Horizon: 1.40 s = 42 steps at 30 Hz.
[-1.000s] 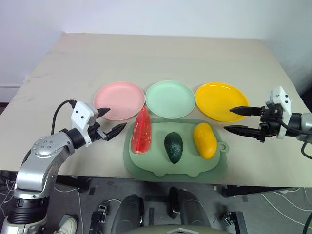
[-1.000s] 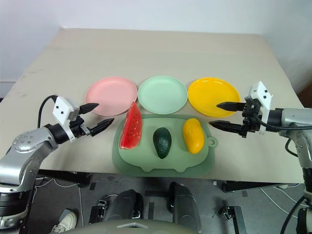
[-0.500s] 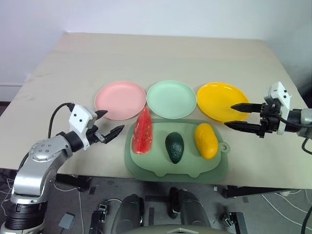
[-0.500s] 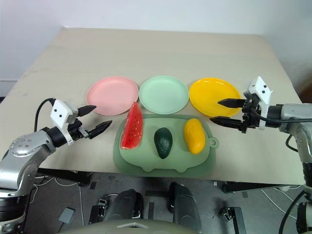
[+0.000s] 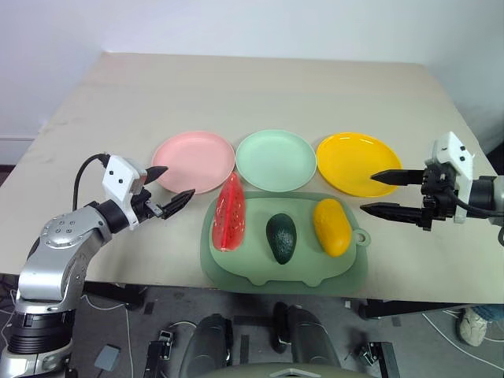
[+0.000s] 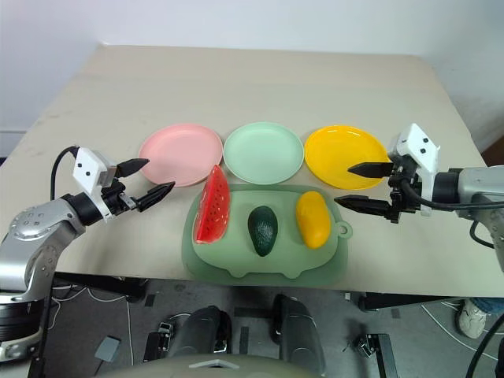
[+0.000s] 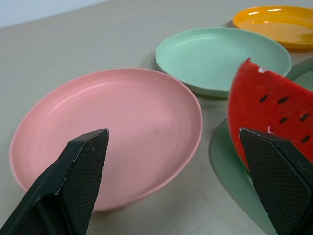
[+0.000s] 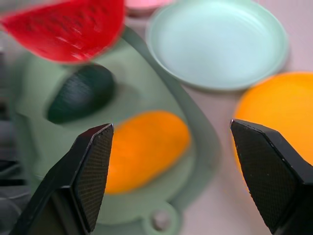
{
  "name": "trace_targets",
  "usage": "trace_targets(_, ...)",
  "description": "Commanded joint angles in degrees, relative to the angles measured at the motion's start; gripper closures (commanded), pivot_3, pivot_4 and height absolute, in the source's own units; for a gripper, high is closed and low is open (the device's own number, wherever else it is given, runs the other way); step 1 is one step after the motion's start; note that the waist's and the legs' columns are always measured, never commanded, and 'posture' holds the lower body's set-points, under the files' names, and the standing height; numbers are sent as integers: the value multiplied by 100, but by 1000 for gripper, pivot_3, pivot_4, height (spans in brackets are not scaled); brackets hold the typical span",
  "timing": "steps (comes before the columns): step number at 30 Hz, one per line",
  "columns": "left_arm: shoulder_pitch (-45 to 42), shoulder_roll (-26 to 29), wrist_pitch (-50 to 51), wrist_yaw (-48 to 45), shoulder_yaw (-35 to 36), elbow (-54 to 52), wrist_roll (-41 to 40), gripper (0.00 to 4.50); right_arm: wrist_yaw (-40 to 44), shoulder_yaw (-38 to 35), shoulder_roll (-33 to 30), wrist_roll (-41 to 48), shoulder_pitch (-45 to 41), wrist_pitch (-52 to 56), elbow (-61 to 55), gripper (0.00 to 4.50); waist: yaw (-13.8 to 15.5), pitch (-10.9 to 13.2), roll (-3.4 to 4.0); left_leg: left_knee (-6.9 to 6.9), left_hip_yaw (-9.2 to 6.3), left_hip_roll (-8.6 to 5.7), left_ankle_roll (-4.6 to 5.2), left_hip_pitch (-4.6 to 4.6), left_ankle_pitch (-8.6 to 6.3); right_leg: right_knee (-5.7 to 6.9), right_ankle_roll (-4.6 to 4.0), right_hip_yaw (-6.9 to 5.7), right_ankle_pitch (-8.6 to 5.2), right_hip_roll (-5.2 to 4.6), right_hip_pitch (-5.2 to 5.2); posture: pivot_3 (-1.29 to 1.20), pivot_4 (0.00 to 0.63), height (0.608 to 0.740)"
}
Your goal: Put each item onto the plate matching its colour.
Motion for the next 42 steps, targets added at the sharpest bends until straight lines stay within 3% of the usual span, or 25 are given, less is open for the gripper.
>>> trace_targets(1, -176, -26, -208, -13, 17, 37, 35, 51, -508, -192, -258, 700, -322, 1077, -631, 489, 0, -2, -4, 0, 0, 0, 0, 0, 0, -1, 0, 0, 0, 0, 0, 0, 150, 740)
trace_targets(3, -274, -67, -223, -23, -65, 78, 55, 51, -1127, 3, -237, 1260, -881, 2622, -740, 489, -3, -2, -4, 1, 0, 1, 1, 1, 0, 0, 0, 0, 0, -3, 1, 0, 150, 740)
trace_targets(4, -309, -82, -226, -30, -103, 90, 66, 0, -1358, 30, -185, 1542, -1114, 3253, -852, 149, -2, -2, -4, 3, -1, 1, 0, -1, 0, 0, 0, 0, 0, -3, 0, 0, 150, 740)
trace_targets(6, -343, -90, -234, -53, -130, 122, 82, 0, -1905, 85, -35, 1941, -1459, 3924, -866, 7, -1, -2, -4, 2, -3, 2, 0, -5, 0, 0, -1, 0, 0, -3, -4, 0, 150, 740)
trace_targets(11, -403, -102, -228, -65, -180, 157, 95, 0, -4280, 865, 81, 2942, -1977, 4034, 7, 7, -7, -2, -5, 4, 3, -3, 2, -15, -1, -1, -1, 1, 1, -5, -11, 0, 150, 740)
trace_targets(18, -438, -164, -163, -1, -213, 56, 89, 0, -6922, 1423, 611, 4624, -2245, 4019, 799, 7, -7, -2, -5, 0, 6, -3, 1, -18, 0, 0, 0, 0, 1, -2, -13, 0, 150, 740)
trace_targets(22, -408, -177, -126, 47, -138, -2, 53, 0, -8493, 2357, -155, 6876, -2114, 2763, 1053, 7, -3, -2, -5, 4, 6, -4, 2, -20, -1, 0, 1, -1, 2, -7, -13, 0, 150, 740)
trace_targets(30, -292, -170, -76, 123, -83, -148, 5, 0, -9152, 3210, -233, 7197, -2294, 2055, 962, 7, -10, -2, -6, 3, 6, 4, 2, -18, -1, -2, 2, 0, 1, -1, -13, 0, 150, 740)
trace_targets(41, -329, -137, -52, 177, -78, -192, -39, 0, -10090, 3736, -16, 7197, -2178, 1753, 834, 7, -5, -3, -6, 4, 6, 12, 2, -21, -1, -3, 3, 0, 1, -3, -14, 0, 150, 740)
trace_targets(42, -327, -132, -53, 173, -74, -190, -40, 0, -10098, 3751, -27, 7197, -2187, 1754, 800, 181, -5, -3, -6, 4, 6, 12, 2, -21, -1, -3, 3, 0, 1, -3, -14, 0, 150, 740)
